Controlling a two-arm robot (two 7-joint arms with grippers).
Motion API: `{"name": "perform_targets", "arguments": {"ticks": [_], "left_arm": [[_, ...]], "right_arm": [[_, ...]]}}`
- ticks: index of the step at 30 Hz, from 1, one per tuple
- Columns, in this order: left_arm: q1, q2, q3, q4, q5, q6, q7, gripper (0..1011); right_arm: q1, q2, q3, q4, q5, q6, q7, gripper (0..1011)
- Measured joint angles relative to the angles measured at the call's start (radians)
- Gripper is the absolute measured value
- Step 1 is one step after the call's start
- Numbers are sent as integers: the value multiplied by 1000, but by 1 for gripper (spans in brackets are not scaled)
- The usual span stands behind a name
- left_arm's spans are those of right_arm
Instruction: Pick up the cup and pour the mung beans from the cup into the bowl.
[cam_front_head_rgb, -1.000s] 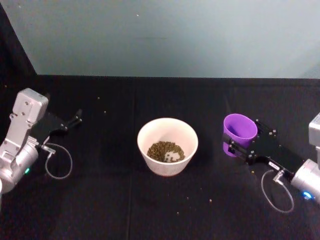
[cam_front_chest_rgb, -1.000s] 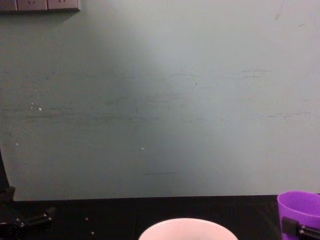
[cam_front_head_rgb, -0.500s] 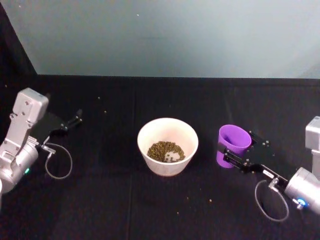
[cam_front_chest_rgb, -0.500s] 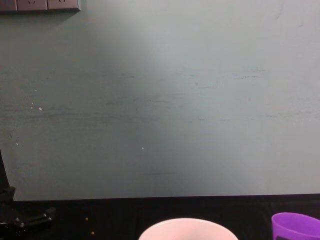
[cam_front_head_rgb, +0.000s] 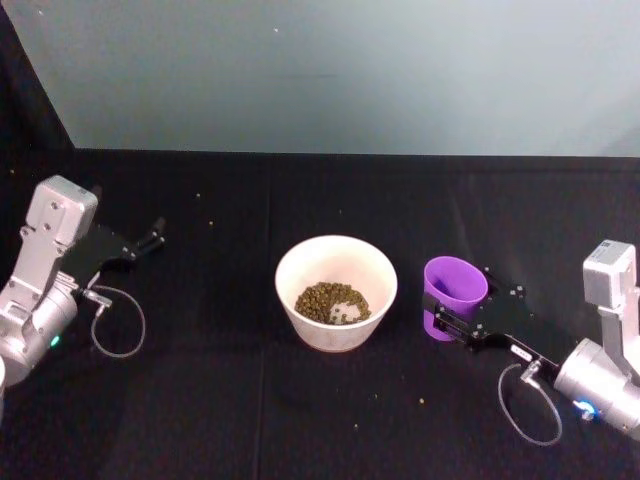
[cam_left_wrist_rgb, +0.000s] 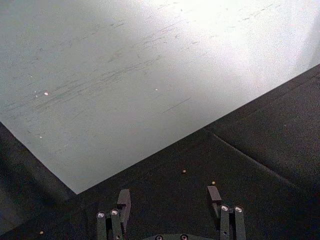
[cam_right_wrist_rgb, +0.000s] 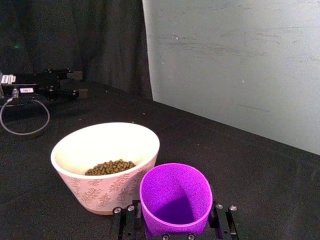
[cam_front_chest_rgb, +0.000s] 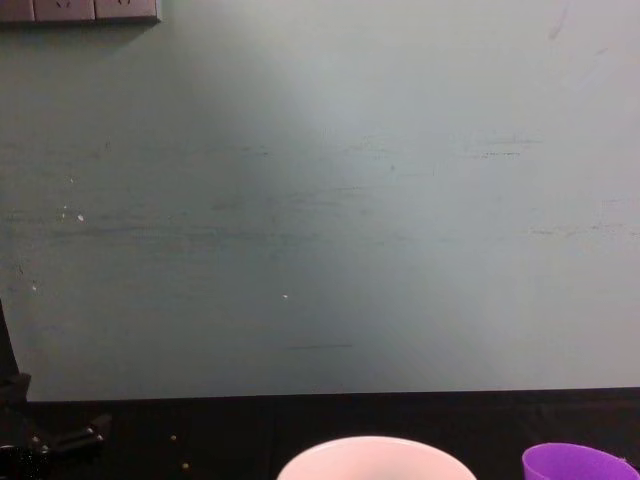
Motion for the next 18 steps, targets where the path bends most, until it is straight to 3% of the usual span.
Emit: {"name": "perform_targets", "arguments": {"ticks": [15,18], "left_arm": [[0,0,0,0,0,0,0,1000],[0,0,0,0,0,0,0,1000]], "right_arm": [[0,1,-6,0,-21,-11,-10,728],[0,1,-5,0,-21,-11,-10,800]]}}
